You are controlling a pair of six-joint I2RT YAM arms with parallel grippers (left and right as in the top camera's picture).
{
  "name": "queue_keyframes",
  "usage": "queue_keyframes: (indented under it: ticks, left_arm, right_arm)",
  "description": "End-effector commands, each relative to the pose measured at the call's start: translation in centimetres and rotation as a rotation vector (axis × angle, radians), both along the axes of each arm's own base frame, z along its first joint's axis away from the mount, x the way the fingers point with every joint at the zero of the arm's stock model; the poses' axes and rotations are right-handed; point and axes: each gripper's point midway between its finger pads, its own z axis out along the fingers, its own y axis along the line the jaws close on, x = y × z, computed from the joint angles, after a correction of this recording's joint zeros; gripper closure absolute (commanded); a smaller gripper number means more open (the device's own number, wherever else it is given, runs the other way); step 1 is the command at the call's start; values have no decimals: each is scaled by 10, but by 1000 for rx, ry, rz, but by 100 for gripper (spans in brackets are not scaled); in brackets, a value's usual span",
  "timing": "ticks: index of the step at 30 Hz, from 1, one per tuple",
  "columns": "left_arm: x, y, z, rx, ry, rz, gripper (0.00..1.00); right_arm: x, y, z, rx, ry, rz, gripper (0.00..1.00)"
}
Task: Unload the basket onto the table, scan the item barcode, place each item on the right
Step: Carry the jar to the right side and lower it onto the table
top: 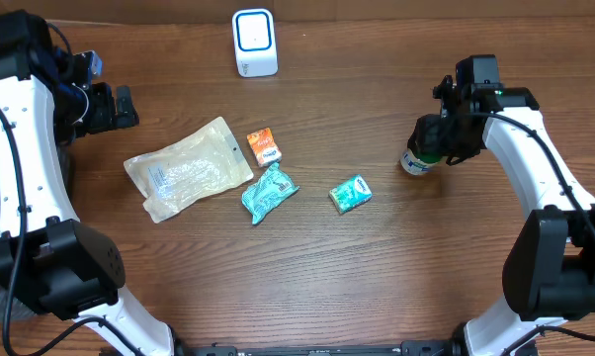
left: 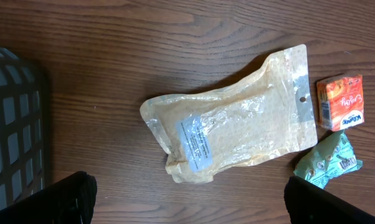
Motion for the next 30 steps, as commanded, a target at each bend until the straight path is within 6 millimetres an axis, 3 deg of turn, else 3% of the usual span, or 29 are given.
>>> queue_keyframes:
  ticks: [1, 10, 23, 26, 27, 30]
  left_arm:
    - [3, -4, 11, -2, -35, -4, 0]
    - [3, -4, 11, -2, -35, -4, 0]
    - [3, -4, 11, -2, -35, -4, 1]
    - [3, -4, 11, -2, -35, -4, 0]
    - [4, -4, 11, -2, -35, -4, 0]
    - [3, -4, 11, -2, -35, -4, 1]
  right_arm:
    - [-2, -2, 1, -2, 1, -8, 64]
    - [-18, -9, -25, -43, 49, -17, 64]
    - [-15, -16, -25, -82, 36, -26, 48]
    - [-15, -16, -25, -82, 36, -26, 25]
    - [-15, -16, -25, -82, 36, -26, 0]
    - [-14, -16, -22, -82, 36, -26, 0]
